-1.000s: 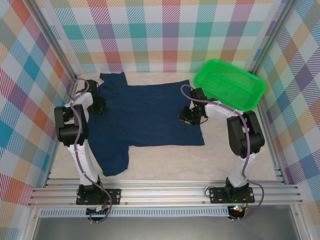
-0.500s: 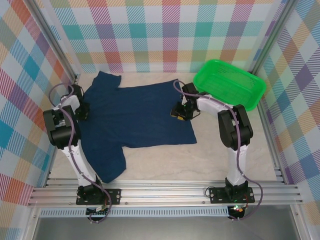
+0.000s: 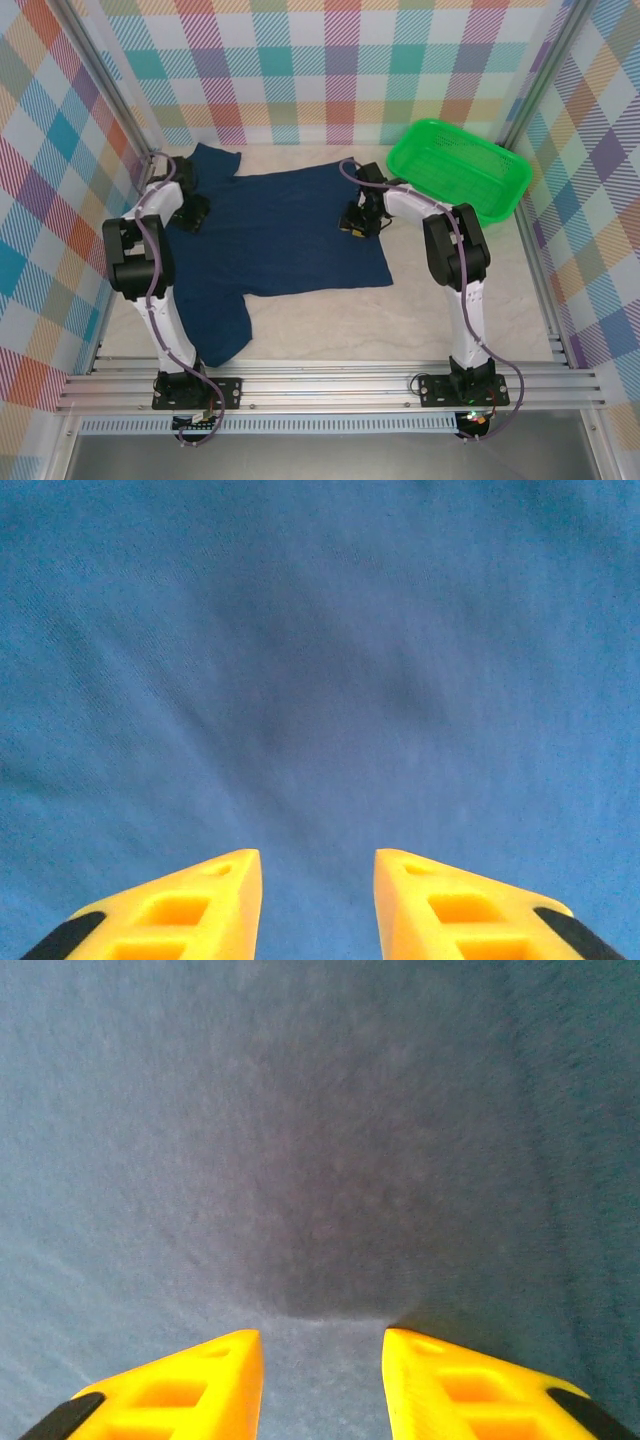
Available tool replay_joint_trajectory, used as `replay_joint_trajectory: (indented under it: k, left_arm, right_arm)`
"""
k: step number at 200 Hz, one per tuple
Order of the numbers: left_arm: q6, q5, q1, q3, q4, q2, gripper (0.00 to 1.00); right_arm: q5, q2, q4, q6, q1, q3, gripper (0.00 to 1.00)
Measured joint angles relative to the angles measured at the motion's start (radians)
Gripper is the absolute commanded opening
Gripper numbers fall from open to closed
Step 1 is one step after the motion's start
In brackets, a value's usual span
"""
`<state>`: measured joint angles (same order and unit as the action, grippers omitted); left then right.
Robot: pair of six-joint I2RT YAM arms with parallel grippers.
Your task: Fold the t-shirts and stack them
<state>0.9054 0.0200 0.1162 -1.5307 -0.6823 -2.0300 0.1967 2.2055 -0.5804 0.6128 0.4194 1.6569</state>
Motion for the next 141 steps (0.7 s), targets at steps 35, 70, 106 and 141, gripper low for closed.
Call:
replay_joint_trajectory:
  k: [35,70,106,141]
  left_arm:
    - [-0.022,-0.066,-0.033,-0.039,-0.037,-0.090,0.30]
    - [-0.055,-0.103,-0.066,-0.266,-0.064,-0.230,0.29]
    - [-0.058,-0.116,-0.123,-0.495,-0.084,-0.372,0.29]
    - [-0.071,-0.113,-0.135,-0.723,-0.140,-0.497,0.37]
  right_arm:
    - [-0.008,0.019,-0.037,0.000,-0.026,0.032,0.34]
    - [-0.008,0.024,-0.059,0.000,-0.080,0.044,0.34]
    - [-0.010,0.066,-0.113,-0.003,-0.137,0.120,0.34]
    - [-0.014,0.139,-0.168,-0.020,-0.152,0.252,0.35]
